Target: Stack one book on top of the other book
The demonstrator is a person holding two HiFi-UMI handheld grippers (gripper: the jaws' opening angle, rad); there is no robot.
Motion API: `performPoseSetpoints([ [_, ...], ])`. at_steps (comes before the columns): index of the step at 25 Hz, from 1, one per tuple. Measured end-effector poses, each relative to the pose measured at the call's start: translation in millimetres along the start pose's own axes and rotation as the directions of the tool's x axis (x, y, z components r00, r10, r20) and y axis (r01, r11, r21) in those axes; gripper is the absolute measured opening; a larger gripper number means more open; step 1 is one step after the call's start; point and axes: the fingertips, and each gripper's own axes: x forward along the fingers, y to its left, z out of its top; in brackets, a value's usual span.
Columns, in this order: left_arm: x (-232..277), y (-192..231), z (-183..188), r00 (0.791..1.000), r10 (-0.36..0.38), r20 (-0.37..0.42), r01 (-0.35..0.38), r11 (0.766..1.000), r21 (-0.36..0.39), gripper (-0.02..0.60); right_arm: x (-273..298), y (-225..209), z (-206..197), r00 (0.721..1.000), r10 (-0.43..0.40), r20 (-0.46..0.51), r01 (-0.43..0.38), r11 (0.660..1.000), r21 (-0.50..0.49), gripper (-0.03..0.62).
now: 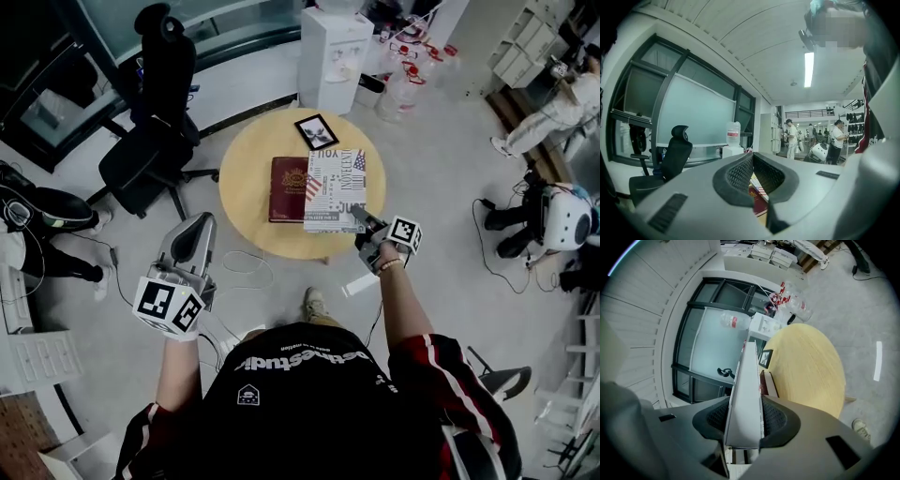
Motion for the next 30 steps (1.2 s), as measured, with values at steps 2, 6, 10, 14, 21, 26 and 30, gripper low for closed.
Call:
performPoseSetpoints([
  [2, -8.9, 3.8, 1.0, 1.000, 0.026, 0.000, -0.026, 1.000, 0.002, 0.017, 12.5, 5.9, -3.8, 1.000, 0.014, -0.018, -0.014, 1.000, -0.001, 0.187],
  [6, -31.3, 18.9, 1.2, 0.996, 0.090, 0.001, -0.090, 0.996, -0.002, 0.017, 41.2, 14.1, -22.8, 0.998, 0.033, -0.062, -0.031, 0.999, 0.027, 0.187],
  [10, -52.2, 38.2, -0.1, 0.989, 0.150, 0.000, -0.150, 0.989, 0.000, 0.017, 76.8, 20.8, -44.1, 0.993, 0.040, -0.107, -0.035, 0.999, 0.042, 0.189],
  [14, -71.1, 51.7, -2.6, 0.981, 0.192, -0.005, -0.192, 0.981, 0.003, 0.017, 104.2, 21.3, -64.3, 0.991, 0.047, -0.127, -0.038, 0.997, 0.071, 0.189],
  [21, -76.6, 57.2, 1.2, 0.974, 0.227, -0.018, -0.227, 0.974, 0.010, 0.017, 125.9, 8.8, -68.0, 0.989, 0.029, -0.148, -0.016, 0.996, 0.086, 0.189],
  [26, -70.7, 58.8, 2.4, 0.973, 0.228, -0.025, -0.227, 0.974, 0.012, 0.017, 126.9, 1.8, -67.6, 0.987, -0.003, -0.160, 0.008, 1.000, 0.030, 0.189],
  [30, -62.9, 56.0, 2.8, 0.977, 0.213, -0.024, -0.213, 0.977, 0.017, 0.017, 125.3, -3.9, -66.8, 0.983, -0.048, -0.177, 0.043, 0.998, -0.037, 0.198],
])
